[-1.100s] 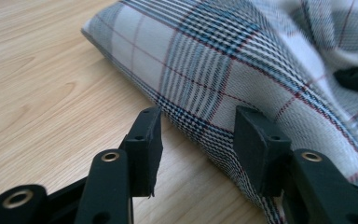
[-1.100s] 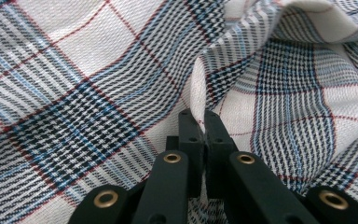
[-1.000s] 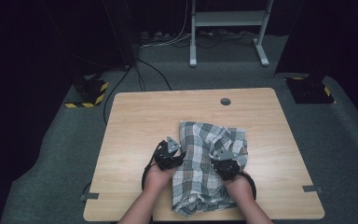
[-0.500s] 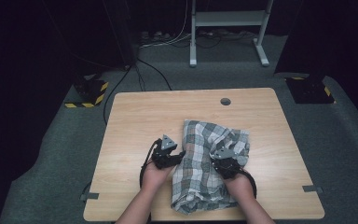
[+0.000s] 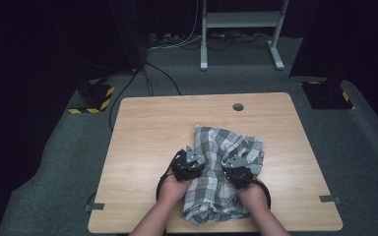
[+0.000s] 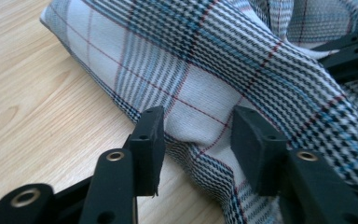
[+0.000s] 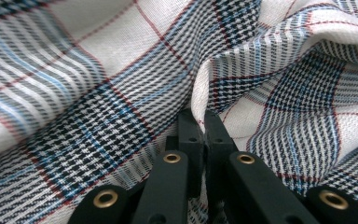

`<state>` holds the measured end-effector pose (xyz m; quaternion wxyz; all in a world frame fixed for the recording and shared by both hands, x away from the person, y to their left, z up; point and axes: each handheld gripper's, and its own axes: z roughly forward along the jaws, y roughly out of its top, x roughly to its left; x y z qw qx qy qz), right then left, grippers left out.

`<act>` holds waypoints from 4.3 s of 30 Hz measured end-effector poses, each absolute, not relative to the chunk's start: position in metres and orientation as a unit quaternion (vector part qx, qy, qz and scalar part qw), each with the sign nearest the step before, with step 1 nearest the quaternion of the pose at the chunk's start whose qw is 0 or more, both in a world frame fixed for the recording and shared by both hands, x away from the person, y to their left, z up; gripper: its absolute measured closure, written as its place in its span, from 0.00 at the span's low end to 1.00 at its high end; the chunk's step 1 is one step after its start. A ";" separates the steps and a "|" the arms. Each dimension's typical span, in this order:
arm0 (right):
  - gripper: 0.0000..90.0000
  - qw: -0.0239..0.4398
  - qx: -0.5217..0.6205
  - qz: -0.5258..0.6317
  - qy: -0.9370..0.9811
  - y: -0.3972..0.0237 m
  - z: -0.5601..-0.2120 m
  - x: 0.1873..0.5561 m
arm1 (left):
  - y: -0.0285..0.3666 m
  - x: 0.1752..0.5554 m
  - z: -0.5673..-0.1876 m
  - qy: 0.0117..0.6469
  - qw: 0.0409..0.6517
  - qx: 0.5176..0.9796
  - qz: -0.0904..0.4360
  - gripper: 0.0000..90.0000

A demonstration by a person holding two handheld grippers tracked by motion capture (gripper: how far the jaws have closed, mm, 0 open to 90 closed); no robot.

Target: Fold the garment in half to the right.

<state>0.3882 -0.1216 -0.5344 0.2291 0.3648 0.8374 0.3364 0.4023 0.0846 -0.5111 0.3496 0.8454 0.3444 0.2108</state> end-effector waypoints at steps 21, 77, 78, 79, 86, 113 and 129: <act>0.97 0.238 0.419 0.383 0.788 -0.195 -0.510 0.345 | 0.059 0.399 -0.507 0.312 0.263 0.869 0.280 0.66; 0.62 0.261 0.428 0.410 0.762 -0.141 -0.485 0.427 | 0.098 0.371 -0.527 0.395 0.287 0.833 0.263 0.43; 0.60 0.257 0.437 0.400 0.764 -0.136 -0.487 0.436 | 0.098 0.371 -0.527 0.395 0.287 0.832 0.263 0.43; 0.59 0.254 0.448 0.388 0.764 -0.133 -0.491 0.446 | 0.098 0.371 -0.527 0.395 0.287 0.832 0.263 0.43; 0.95 0.215 0.460 0.374 0.776 -0.134 -0.511 0.470 | 0.101 0.371 -0.527 0.397 0.293 0.832 0.255 0.38; 0.70 0.245 0.457 0.367 0.772 -0.169 -0.515 0.467 | 0.097 0.339 -0.529 0.393 0.339 0.833 0.192 0.22; 0.57 0.242 0.430 0.418 0.763 -0.147 -0.496 0.477 | 0.116 0.335 -0.510 0.384 0.405 0.814 0.162 0.14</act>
